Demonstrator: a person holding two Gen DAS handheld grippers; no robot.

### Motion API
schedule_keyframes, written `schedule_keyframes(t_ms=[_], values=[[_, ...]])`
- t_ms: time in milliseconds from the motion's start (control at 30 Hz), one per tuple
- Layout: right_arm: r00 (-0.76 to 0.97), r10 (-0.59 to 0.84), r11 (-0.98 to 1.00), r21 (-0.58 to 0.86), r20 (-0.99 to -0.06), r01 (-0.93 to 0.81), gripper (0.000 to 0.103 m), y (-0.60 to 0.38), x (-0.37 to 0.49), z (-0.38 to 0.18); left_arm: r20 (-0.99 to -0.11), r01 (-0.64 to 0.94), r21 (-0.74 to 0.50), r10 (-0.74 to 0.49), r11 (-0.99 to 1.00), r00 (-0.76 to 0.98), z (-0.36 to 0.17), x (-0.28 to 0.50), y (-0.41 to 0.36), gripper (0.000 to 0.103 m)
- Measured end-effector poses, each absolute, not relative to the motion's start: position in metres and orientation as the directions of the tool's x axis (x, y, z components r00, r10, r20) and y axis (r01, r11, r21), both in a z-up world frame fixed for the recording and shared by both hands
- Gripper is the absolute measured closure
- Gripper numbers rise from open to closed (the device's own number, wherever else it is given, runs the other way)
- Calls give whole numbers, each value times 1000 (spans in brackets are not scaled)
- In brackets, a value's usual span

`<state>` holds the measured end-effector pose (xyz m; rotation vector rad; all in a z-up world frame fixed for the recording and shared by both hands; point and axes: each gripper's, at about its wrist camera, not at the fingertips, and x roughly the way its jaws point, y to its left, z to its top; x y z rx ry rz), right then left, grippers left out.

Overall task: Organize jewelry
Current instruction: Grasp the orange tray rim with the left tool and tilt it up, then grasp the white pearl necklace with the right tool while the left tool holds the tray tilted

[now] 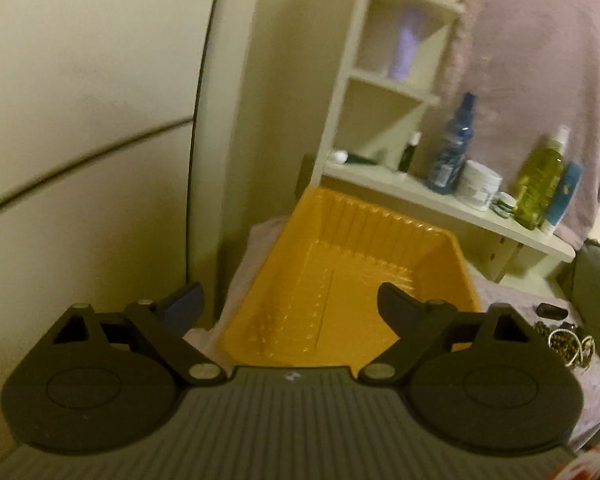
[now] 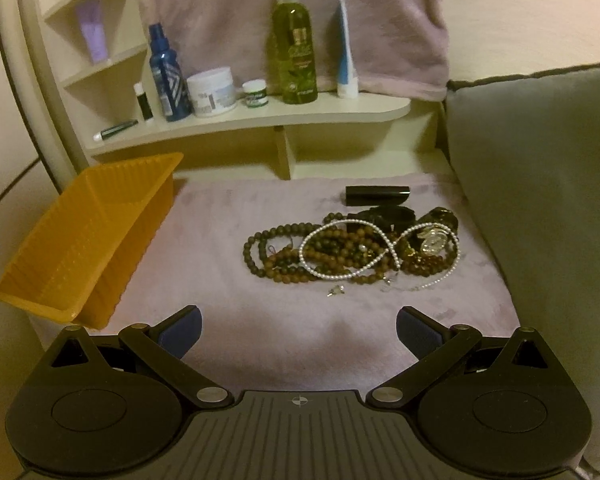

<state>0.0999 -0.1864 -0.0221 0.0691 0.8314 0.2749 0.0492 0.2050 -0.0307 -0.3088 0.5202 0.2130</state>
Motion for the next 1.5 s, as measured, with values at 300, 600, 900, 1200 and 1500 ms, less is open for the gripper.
schedule_keyframes(t_ms=[300,600,900,1200,1500], values=[[620,234,968,117,-749,-224,0,-169,110,-25,-574,-254,-391,-19,885,818,-76,72,236,54],[607,230,965,100,-761,-241,0,-156,118,-26,-578,-240,-446,-73,862,813,-90,84,248,77],[617,233,967,110,-752,-231,0,-160,120,-27,-597,-240,-386,-43,890,801,-78,84,240,94],[655,198,980,128,-729,-153,0,-192,123,-39,-590,-196,-159,67,968,805,-37,81,197,95],[706,173,985,126,-687,-119,1,-223,135,-52,-559,-142,53,148,988,816,-14,79,156,95]])
